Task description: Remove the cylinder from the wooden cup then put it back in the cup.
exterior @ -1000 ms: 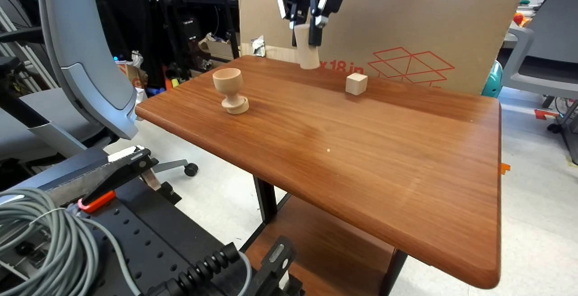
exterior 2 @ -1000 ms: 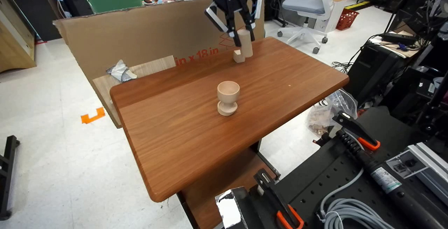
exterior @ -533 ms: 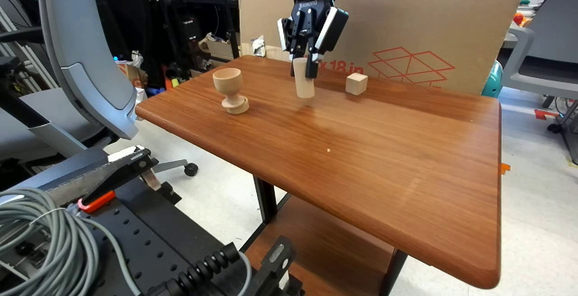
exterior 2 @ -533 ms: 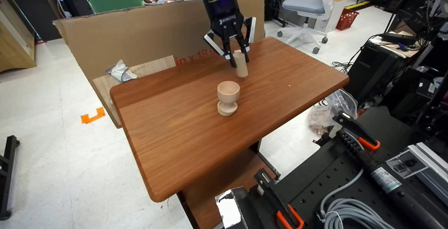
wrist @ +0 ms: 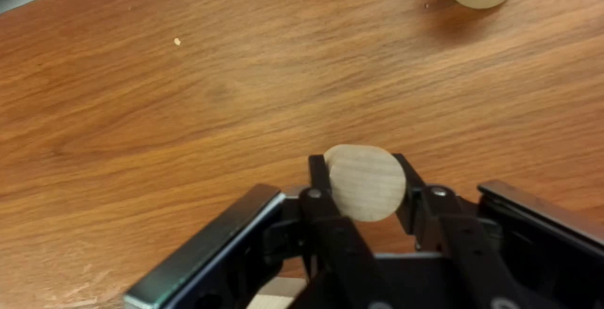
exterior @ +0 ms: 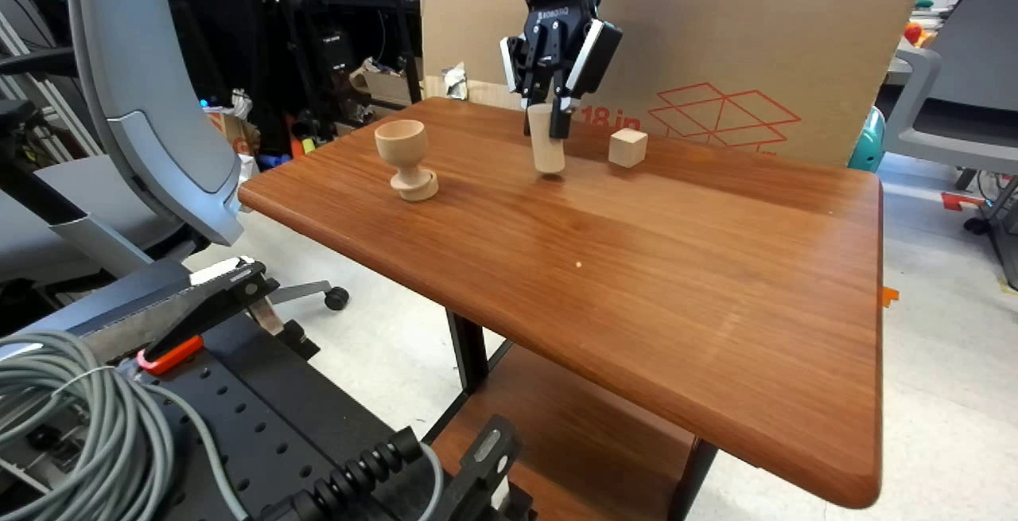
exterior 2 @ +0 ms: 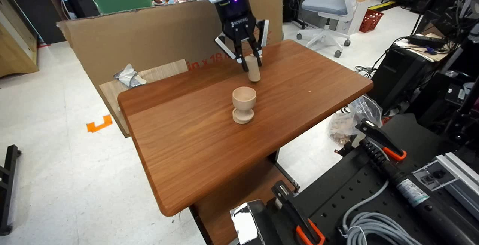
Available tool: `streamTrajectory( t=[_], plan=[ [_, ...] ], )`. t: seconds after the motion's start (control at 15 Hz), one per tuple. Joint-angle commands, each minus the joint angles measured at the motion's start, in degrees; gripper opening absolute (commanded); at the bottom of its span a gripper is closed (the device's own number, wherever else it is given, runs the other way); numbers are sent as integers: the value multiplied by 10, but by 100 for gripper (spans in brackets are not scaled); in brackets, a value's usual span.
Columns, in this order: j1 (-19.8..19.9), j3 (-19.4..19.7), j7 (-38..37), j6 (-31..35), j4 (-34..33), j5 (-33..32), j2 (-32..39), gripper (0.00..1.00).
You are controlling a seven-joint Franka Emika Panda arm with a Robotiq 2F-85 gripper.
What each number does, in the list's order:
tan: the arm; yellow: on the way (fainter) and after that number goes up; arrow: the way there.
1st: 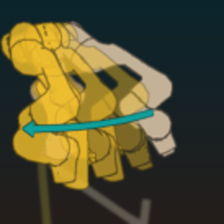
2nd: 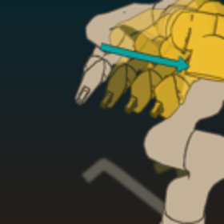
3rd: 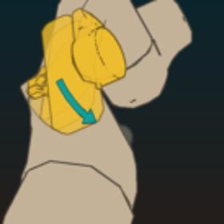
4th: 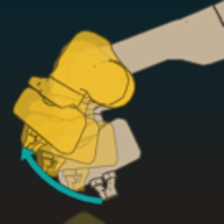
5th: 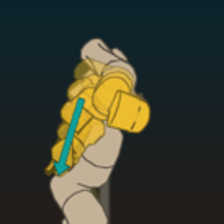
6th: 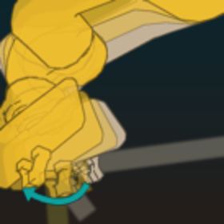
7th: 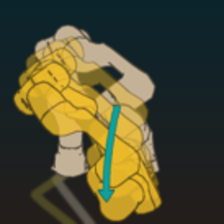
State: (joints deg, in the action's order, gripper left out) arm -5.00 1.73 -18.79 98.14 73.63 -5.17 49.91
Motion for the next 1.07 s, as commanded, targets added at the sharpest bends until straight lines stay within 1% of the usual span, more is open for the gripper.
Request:
streamTrajectory(
  t=[0.0, 0.27, 0.33, 0.4, 0.47, 0.6, 0.8, 0.87, 1.0],
  plan=[
    [-6, 7, 2, -13, -37, 2, 25, 10],
    [-6, 7, 3, -16, -46, 2, 35, 10],
    [-6, 6, 3, -16, -46, 5, 33, 26],
    [-5, 5, 4, -16, -46, 7, 31, 60],
    [-4, 4, 5, -16, -44, 9, 28, 61],
    [-4, 2, 7, -12, -36, 10, 18, 74],
    [-2, -4, 17, -4, -19, 16, -2, 98],
    [-2, -7, 21, 1, -7, 18, -16, 100],
    [-4, -11, 33, 22, 21, 17, -53, 100]
  ],
)
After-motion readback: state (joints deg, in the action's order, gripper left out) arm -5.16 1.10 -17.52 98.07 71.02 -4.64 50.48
